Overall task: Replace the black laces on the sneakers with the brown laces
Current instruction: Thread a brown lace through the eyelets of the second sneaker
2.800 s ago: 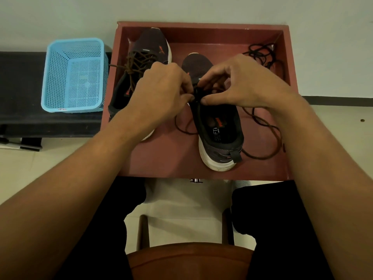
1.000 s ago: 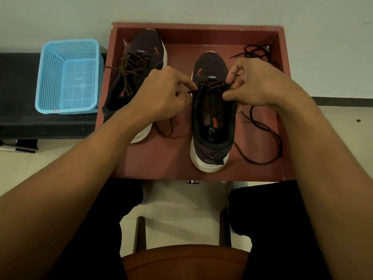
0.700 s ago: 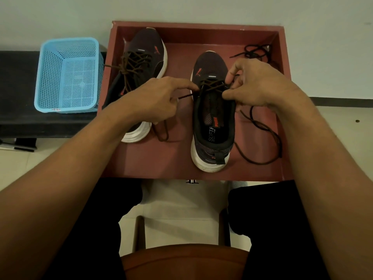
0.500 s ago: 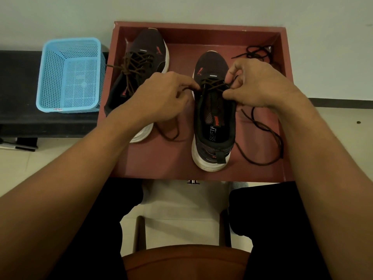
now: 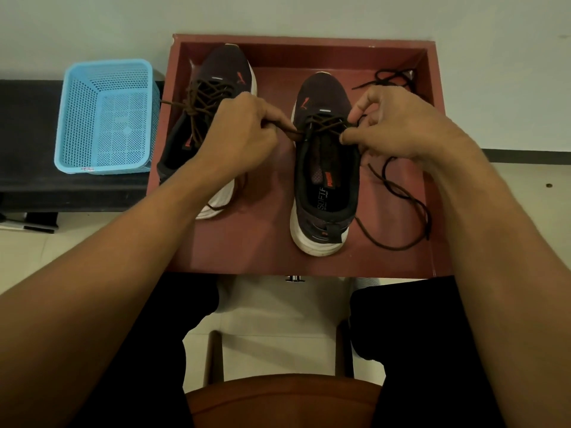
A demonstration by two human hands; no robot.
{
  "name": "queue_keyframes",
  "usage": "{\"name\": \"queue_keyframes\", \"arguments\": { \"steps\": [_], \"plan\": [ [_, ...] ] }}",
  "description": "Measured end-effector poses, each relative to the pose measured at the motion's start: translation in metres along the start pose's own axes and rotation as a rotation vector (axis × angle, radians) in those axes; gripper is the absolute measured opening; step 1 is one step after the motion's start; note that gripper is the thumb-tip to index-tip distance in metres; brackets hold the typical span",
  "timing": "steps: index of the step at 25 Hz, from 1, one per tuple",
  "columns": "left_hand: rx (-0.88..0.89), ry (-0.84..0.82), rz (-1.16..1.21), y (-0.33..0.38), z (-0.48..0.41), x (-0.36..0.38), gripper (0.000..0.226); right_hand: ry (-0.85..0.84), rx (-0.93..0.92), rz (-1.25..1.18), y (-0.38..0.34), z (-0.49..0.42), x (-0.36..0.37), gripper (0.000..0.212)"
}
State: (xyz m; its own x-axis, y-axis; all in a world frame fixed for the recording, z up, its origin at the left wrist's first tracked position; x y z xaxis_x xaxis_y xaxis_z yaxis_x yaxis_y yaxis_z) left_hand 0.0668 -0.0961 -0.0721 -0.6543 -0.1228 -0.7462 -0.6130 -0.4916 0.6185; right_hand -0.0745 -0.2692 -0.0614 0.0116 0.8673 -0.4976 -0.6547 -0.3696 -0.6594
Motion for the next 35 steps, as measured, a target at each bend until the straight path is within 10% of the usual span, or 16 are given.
{"name": "queue_keyframes", "arguments": {
  "steps": [15, 26, 32, 35],
  "plan": [
    [-0.159, -0.106, 0.313, -0.001, -0.002, 0.011, 0.016, -0.028, -0.039, -0.076, 0.011, -0.001, -0.01, 0.013],
    [-0.082, -0.155, 0.094, 0.003, 0.004, 0.01, 0.021, -0.036, -0.052, 0.059, 0.012, -0.001, -0.012, 0.006],
    [0.08, -0.056, 0.684, 0.013, 0.009, -0.001, 0.021, 0.155, -0.309, 0.013, -0.009, 0.008, -0.013, 0.008],
    [0.242, -0.051, 1.003, 0.022, 0.008, -0.006, 0.021, -0.088, -0.444, 0.063, -0.032, 0.014, 0.01, 0.015]
  ]
}}
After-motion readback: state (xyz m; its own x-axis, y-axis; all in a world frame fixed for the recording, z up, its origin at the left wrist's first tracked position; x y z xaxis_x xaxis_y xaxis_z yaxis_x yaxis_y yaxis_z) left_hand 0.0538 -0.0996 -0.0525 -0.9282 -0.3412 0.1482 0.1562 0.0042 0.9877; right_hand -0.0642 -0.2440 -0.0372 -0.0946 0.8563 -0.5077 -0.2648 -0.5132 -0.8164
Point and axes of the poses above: each hand's wrist, its own z-axis away from the middle knuckle, its own x-axis out of the palm, y = z × x, the point moved 3 cm from there along -z, towards the middle knuckle, and after that the axes turned 15 degrees about -y, right-handed, at the moved point
